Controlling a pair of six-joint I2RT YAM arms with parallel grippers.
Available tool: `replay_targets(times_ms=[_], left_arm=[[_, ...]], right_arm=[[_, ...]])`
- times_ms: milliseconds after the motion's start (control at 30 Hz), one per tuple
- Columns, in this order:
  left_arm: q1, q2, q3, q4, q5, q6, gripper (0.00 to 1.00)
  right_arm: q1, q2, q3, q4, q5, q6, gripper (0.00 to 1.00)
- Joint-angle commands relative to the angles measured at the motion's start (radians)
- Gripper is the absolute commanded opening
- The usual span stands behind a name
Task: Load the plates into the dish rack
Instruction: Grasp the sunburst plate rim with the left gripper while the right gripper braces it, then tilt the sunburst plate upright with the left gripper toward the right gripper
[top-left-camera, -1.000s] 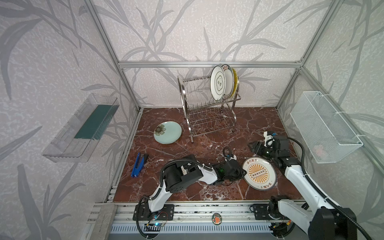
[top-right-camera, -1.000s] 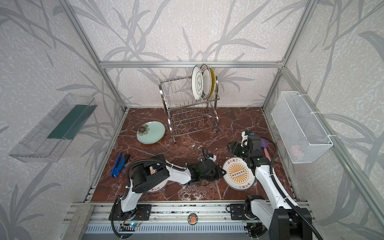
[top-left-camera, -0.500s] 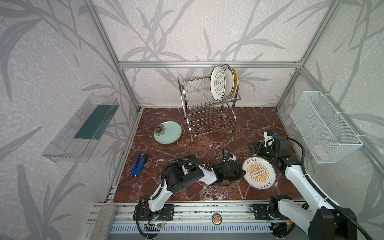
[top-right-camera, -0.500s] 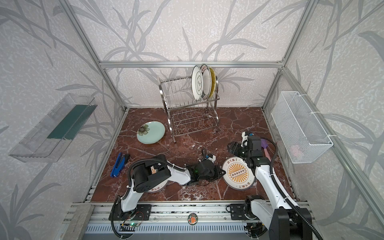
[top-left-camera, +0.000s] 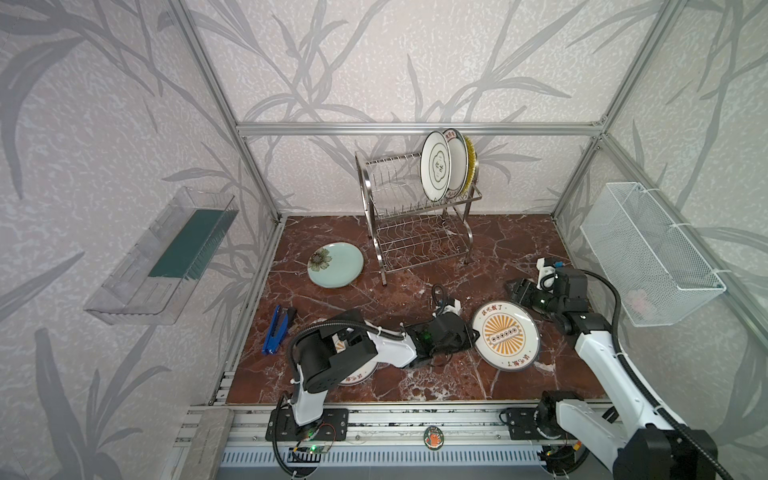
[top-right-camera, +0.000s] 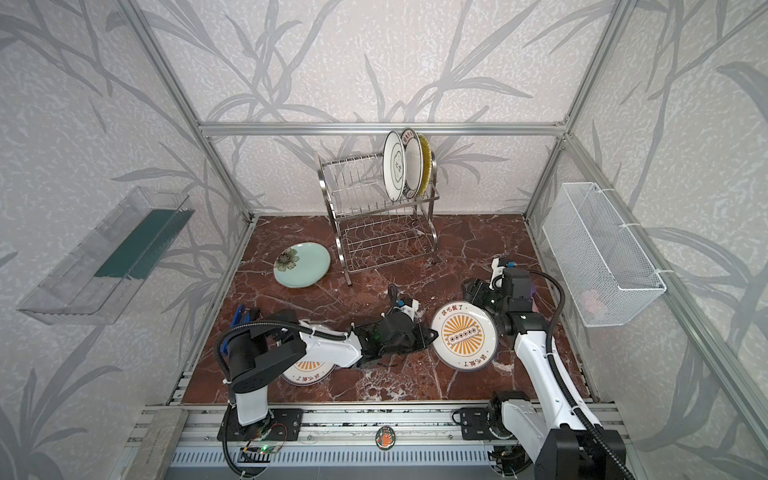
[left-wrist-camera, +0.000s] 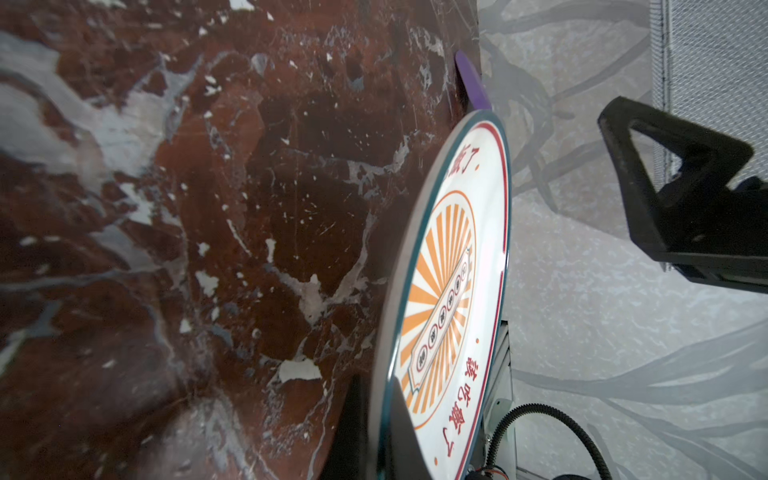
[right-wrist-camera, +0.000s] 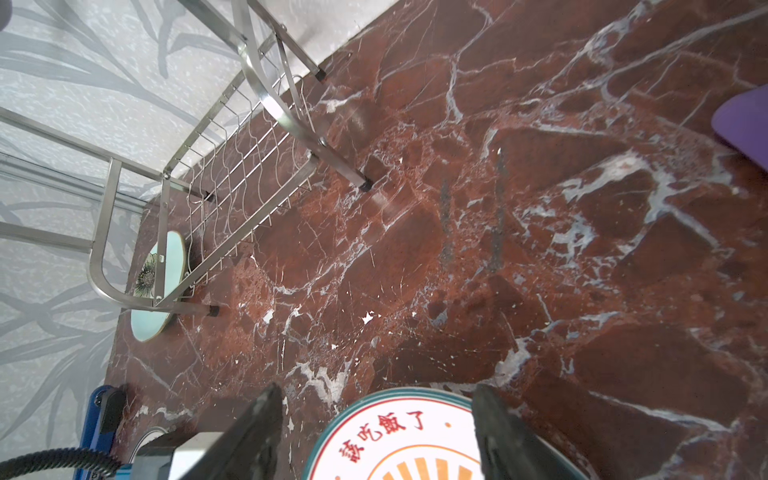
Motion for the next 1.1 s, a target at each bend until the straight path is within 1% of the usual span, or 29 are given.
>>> replay_targets(times_ms=[0,100,200,400,567,633,767,833,933,1067], left_arm=[[0.038,-0.033,-0.043,0.073,0.006,-0.002,0.0],[0.075,-0.055,-0.088,0.106,0.028,-0.017,0.0],[0.109,-0.106,-0.129,0.091,0.046,-0.01,0.0],[0.191,-0.259,-0.175,-0.057,0.106,0.066,0.0],[0.26,-0.411,-0.183,-0.23,0.132,0.145,0.0],[0.293,-0.469,-0.185,-0.297,0.149,0.166,0.0],[0.363,-0.569,-0.206,-0.366,0.174,0.183,0.0],[0.414,-0.603,-0.21,-0.393,0.22,0.186,0.0],[0.498,-0.615,-0.209,-0.385,0.321,0.181,0.0],[0.563,-0.594,-0.184,-0.37,0.418,0.191,0.0]], right_arm=[[-0.011,-0.023,0.029,-0.031,-0.002,-0.019,0.71],[-0.017,-0.034,0.026,-0.033,-0.002,-0.019,0.71],[-0.019,-0.045,0.024,-0.033,-0.008,-0.017,0.71],[-0.022,-0.045,0.014,-0.02,-0.035,-0.022,0.69],[-0.023,-0.032,0.007,0.012,-0.087,-0.02,0.68],[-0.022,-0.023,0.002,0.036,-0.125,-0.015,0.67],[-0.023,-0.003,-0.015,0.111,-0.222,0.017,0.64],[-0.023,0.008,-0.028,0.168,-0.273,0.05,0.63],[-0.022,0.03,-0.045,0.245,-0.334,0.097,0.6],[-0.013,0.057,-0.058,0.301,-0.376,0.129,0.57]])
